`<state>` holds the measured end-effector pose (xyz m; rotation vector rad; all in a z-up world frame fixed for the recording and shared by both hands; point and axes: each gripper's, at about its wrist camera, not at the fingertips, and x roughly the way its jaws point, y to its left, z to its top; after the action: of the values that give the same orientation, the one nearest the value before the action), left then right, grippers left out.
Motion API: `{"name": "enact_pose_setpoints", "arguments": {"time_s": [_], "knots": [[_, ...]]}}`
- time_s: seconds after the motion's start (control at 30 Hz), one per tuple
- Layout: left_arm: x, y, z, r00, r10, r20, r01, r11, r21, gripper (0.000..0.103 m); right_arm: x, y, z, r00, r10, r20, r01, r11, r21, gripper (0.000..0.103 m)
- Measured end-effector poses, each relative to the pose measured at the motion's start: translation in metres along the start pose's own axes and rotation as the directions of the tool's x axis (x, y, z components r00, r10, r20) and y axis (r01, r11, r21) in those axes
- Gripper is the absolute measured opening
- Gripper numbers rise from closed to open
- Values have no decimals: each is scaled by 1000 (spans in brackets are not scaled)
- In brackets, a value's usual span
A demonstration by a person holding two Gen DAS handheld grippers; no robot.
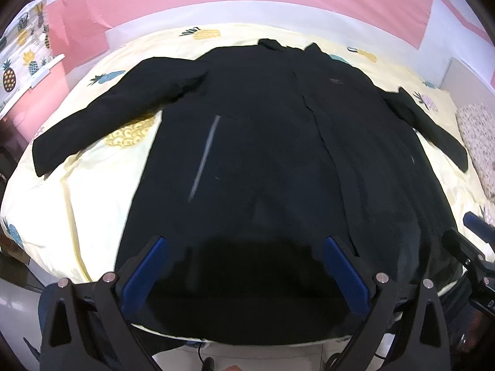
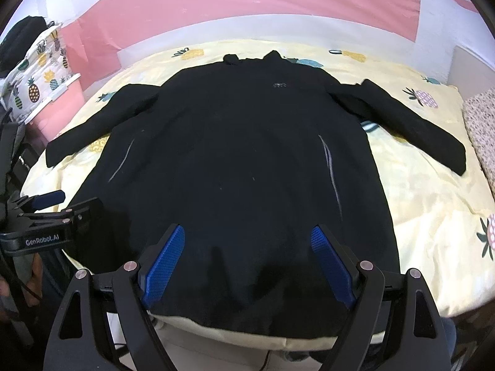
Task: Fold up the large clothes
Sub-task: 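Reach the left tool to the coat sleeve cuff and grasp it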
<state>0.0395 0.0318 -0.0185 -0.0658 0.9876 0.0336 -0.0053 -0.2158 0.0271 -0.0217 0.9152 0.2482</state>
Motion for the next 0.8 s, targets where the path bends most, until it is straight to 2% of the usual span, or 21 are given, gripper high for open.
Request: {"name": "enact_pose_setpoints", "arguments": {"time_s": [0.2, 0.4, 0.53, 0.6, 0.67, 0.8], "knots": [[3, 31, 17, 999, 27, 30, -25, 998, -64, 102, 8, 7, 19, 1000, 24, 9, -24, 999, -30, 84], [14, 82, 38, 997, 55, 52, -45, 983, -175, 102, 23, 15, 42, 999, 53, 7, -53, 997, -57, 84], [25, 121, 51, 993, 104, 57, -85, 959, -271, 101, 35, 25, 57, 998, 66, 3, -66, 994, -88, 84], [31, 138, 57, 990, 129, 62, -105, 949, -296, 96, 42, 30, 64, 997, 73, -3, -73, 992, -101, 84], [39, 156, 62, 984, 167, 61, -139, 937, -319, 96, 51, 36, 71, 997, 78, -14, -79, 990, -113, 84], [58, 198, 70, 988, 147, 41, -118, 908, -402, 95, 66, 50, 84, 997, 73, -21, -75, 986, -148, 84]]}}
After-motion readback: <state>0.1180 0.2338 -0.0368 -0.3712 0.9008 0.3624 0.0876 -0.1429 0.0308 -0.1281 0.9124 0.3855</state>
